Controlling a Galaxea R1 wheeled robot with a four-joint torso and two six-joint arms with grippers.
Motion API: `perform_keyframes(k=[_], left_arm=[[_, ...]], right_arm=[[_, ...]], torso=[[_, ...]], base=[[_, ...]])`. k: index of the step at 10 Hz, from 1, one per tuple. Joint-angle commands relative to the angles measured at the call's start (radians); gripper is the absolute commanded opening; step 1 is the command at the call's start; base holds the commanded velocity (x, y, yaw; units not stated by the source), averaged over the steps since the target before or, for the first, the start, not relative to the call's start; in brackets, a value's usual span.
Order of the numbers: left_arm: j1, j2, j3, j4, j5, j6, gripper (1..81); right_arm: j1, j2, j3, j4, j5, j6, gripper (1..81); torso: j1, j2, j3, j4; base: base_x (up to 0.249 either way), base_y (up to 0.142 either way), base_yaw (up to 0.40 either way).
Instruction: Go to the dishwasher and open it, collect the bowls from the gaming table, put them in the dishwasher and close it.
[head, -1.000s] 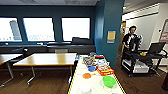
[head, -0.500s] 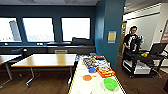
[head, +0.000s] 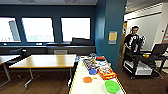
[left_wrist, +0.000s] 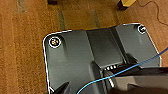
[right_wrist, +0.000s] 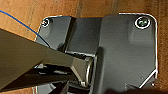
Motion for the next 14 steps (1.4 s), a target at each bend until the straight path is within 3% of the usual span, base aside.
perform_keyframes(k=[1,7,10,14], left_arm=[[-0.061,-0.007,0.004,-0.003,0.044,0.000,81.1],[-0.060,-0.013,0.004,-0.006,0.044,-0.002,81.1],[-0.058,-0.022,0.010,-0.004,0.037,-0.002,81.1],[-0.058,-0.016,0.010,-0.001,0.037,-0.002,81.1]], right_arm=[[0.051,-0.006,0.002,0.006,-0.042,0.004,81.1],[0.051,-0.041,0.043,0.009,-0.036,0.007,81.1],[0.058,-0.212,0.305,0.010,-0.004,0.010,81.1],[0.126,-0.570,0.751,0.039,0.024,0.059,81.1]], torso=[[0.000,0.000,0.000,0.000],[0.001,0.001,0.000,0.000],[0.000,0.001,0.000,0.000],[0.000,0.001,0.000,0.000]], base=[[0.108,0.000,0.000],[0.041,0.000,0.000],[0.000,0.000,0.000],[0.000,0.000,0.000]])
